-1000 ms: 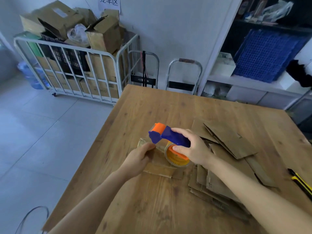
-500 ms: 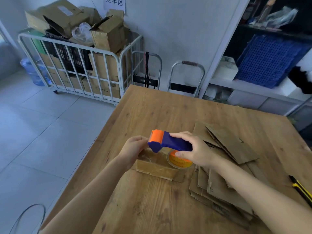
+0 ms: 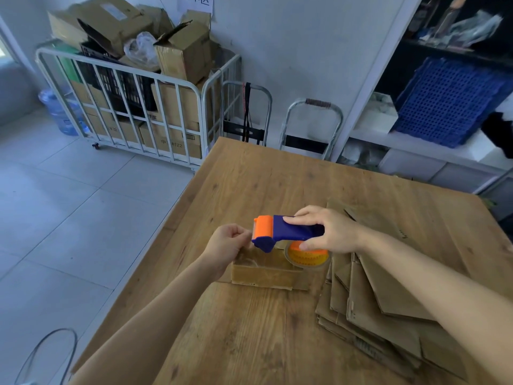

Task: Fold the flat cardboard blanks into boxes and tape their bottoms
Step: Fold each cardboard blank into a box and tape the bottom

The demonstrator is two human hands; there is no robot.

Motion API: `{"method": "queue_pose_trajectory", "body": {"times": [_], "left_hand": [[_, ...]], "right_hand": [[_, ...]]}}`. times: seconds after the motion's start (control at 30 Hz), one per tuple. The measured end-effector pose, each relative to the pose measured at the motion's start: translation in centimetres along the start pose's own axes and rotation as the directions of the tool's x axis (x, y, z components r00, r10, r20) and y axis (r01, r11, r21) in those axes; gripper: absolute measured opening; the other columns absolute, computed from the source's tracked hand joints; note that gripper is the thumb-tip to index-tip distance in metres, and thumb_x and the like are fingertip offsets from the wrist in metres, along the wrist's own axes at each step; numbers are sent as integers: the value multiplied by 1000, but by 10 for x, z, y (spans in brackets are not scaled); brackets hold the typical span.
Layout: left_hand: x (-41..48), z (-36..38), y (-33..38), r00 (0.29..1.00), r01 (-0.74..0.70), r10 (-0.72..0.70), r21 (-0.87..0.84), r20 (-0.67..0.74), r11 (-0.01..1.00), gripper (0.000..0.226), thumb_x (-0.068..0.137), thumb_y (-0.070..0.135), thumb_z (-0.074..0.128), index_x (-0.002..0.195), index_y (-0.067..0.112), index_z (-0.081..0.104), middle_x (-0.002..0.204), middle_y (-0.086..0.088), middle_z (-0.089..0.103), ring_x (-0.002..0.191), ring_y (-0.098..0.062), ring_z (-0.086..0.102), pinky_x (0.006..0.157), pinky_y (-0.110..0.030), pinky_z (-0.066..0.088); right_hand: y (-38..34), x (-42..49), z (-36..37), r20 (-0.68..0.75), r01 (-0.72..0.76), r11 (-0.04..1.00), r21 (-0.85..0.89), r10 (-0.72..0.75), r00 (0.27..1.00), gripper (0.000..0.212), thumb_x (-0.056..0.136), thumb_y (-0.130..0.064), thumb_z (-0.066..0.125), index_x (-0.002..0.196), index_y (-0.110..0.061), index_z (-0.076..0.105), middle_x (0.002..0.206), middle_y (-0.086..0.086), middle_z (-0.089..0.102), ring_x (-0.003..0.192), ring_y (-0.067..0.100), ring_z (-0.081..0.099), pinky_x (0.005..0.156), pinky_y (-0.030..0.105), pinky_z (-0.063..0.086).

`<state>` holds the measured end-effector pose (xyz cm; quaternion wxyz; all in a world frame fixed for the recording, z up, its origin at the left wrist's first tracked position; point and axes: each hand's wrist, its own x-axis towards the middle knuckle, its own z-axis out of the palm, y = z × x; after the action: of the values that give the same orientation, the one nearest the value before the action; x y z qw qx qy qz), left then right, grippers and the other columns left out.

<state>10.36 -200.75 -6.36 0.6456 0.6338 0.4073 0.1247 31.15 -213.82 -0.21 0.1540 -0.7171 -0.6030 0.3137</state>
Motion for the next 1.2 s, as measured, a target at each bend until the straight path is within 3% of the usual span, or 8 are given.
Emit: {"method": "queue_pose_trajectory", "body": {"times": [0.17, 0.3, 0.37, 0.47, 0.6, 0.9, 1.13, 1.2], "left_hand": [[-4, 6, -1, 999, -5, 4, -19, -53, 1000, 16, 96, 17, 54, 88, 6, 62, 66, 1, 65, 53, -4, 58, 54, -20, 48], [-3, 3, -1, 996, 1, -4, -43, -84, 999, 15, 95, 15, 52, 90, 5, 62, 74, -6, 68, 67, -16, 60, 67, -33, 48], [0, 2, -2, 994, -3, 1, -20, -111, 1000, 15, 94, 17, 54, 88, 7, 63, 75, -6, 69, 69, -17, 60, 67, -32, 49], [1, 5, -6, 984, 4, 5, 48, -178, 999, 15, 93, 19, 56, 85, 10, 65, 76, -4, 68, 67, -11, 59, 61, -25, 48], [3, 10, -7, 975, 17, -5, 53, -221, 998, 14, 91, 18, 58, 79, 13, 64, 78, -5, 68, 67, -11, 58, 58, -23, 46], [-4, -10, -21, 952, 44, -71, -97, -298, 994, 9, 87, 10, 62, 83, 3, 65, 77, -10, 69, 76, -20, 66, 83, -46, 57], [-9, -22, -32, 925, 47, -43, 2, -377, 999, 11, 89, 16, 57, 83, 9, 64, 75, -3, 71, 83, -23, 67, 82, -44, 55], [-6, -22, -34, 924, 77, -92, -55, -371, 996, 12, 89, 18, 57, 84, 9, 63, 78, -6, 70, 83, -23, 66, 84, -44, 55]], "right_hand": [[-5, 5, -12, 29, 48, 981, -186, -43, 999, 61, 84, -26, 72, 137, -39, 46, 129, -11, 43, 107, 4, 44, 82, 1, 29], [-15, 17, -23, 43, 97, 961, -260, -89, 995, 61, 84, -26, 71, 139, -36, 45, 131, -8, 43, 112, 10, 44, 94, 20, 37], [-14, 21, -20, 52, 91, 963, -254, -81, 995, 61, 84, -26, 71, 138, -37, 45, 132, -8, 44, 112, 10, 45, 94, 22, 38], [-3, 21, -8, 32, 63, 981, -182, -58, 998, 60, 83, -24, 72, 136, -38, 47, 130, -7, 46, 108, 6, 46, 87, 10, 34], [8, 12, -1, -6, 42, 988, -146, -44, 999, 63, 81, -23, 73, 136, -40, 47, 129, -7, 45, 109, 7, 46, 86, 6, 32], [2, 18, -5, 32, 67, 978, -196, -62, 998, 63, 83, -25, 71, 138, -39, 44, 125, -5, 46, 107, 8, 46, 85, 10, 34], [-12, 44, -2, 91, 55, 974, -220, -36, 995, 60, 83, -26, 71, 136, -41, 47, 120, -4, 47, 105, 12, 48, 90, 22, 39], [-14, 49, 1, 83, 23, 986, -166, -10, 997, 58, 82, -26, 72, 134, -41, 50, 119, -3, 48, 105, 12, 49, 92, 23, 38]]}}
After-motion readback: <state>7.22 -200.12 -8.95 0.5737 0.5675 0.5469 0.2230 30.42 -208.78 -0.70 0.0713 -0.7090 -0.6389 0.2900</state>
